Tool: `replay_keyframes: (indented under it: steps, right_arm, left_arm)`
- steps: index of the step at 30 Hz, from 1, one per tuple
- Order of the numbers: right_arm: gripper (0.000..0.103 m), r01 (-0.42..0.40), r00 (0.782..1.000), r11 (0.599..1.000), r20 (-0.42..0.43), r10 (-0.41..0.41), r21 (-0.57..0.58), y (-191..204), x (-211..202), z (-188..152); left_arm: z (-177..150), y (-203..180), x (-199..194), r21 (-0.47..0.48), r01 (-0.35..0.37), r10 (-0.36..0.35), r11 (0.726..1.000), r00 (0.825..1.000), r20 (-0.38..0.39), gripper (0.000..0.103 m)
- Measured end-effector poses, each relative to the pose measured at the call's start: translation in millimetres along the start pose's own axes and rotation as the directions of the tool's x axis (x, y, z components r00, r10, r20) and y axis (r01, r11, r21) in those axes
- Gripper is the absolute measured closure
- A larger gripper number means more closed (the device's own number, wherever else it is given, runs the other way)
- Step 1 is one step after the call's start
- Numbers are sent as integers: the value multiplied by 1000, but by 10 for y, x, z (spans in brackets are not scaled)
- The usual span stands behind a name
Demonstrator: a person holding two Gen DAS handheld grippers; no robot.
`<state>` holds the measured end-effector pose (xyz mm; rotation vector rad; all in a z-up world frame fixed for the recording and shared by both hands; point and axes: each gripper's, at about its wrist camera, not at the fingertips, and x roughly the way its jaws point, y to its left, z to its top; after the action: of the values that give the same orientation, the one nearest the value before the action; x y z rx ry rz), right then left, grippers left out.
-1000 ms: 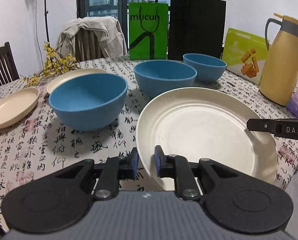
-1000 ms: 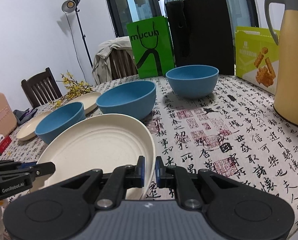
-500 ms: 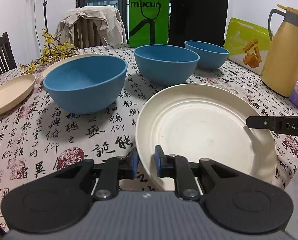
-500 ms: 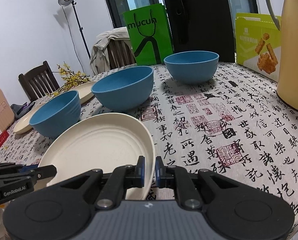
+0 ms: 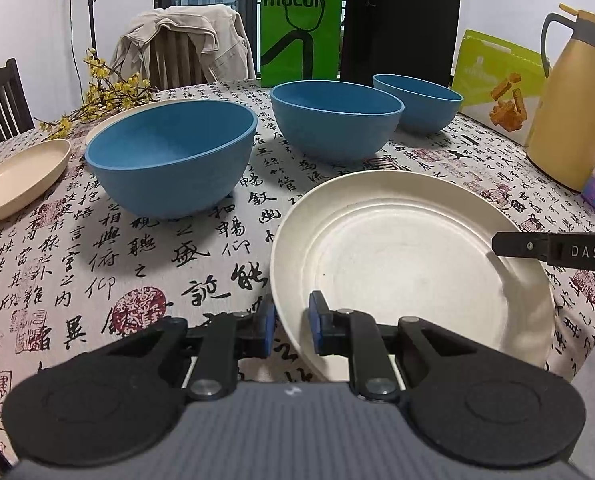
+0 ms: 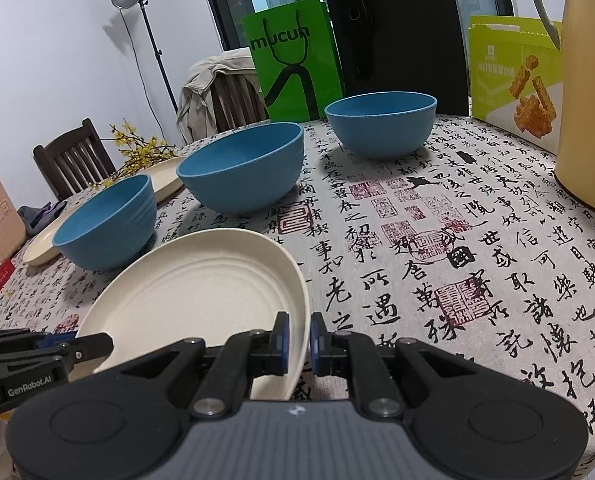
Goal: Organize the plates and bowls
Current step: 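Lower the held cream plate with both tools onto the tablecloth before the bowls, then open both tools to release the cream plate rim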
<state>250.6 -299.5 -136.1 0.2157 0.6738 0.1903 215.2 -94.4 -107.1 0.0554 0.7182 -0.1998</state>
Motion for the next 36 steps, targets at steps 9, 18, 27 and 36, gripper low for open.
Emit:
replay_keyframes:
  steps: [9, 18, 27, 36]
  right_arm:
    - [93, 5, 1000, 1000, -16, -5, -1, -9, 66, -7]
    - [92, 16, 1000, 1000, -20, -16, -15, 3, 83, -21]
    - [86, -17, 1000, 1000, -6, 17, 15, -11, 42, 4]
    - [41, -40, 994, 998, 102, 45, -47, 108, -151, 6]
  left_arm:
    - [-9, -5, 12, 7, -8, 8, 1000, 1000, 1, 85]
    - [-15, -23, 8, 13, -12, 12, 1000, 1000, 6, 85]
    - [-19, 4, -33, 8, 1, -1, 1000, 1000, 27, 68]
    - [8, 105, -242, -6, -25, 26, 1000, 991, 131, 32]
